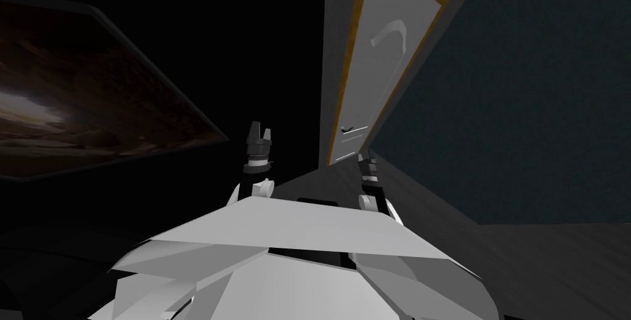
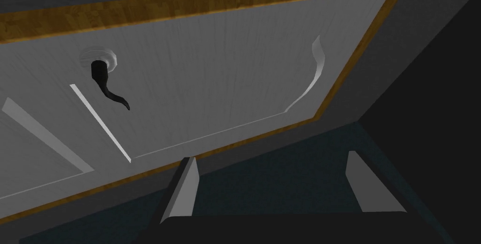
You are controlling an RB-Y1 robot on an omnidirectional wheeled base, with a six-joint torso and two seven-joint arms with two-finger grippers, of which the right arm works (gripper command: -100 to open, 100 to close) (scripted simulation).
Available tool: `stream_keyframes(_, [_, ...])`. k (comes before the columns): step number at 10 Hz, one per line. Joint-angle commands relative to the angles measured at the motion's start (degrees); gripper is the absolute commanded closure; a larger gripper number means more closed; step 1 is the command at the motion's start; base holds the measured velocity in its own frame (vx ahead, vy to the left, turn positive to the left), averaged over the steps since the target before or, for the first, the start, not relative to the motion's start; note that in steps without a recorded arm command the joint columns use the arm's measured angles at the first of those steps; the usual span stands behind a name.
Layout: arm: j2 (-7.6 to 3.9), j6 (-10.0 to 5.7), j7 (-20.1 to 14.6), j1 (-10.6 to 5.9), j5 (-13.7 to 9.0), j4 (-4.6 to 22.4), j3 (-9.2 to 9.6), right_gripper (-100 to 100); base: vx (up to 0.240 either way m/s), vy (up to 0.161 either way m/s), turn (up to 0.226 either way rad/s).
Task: Pull the door open
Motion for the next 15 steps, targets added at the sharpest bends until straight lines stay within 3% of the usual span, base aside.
stream_keyframes(1, [-0.77, -0.4, -0.4, -1.0, -0.1, 2.5, 0.06, -100, 0.068, -0.104, 0.178])
stream_keyframes(15, [-7.2, -4.95, -3.4, -10.12, -0.5, 25.3, 0.73, -100, 0.066, -0.099, 0.154])
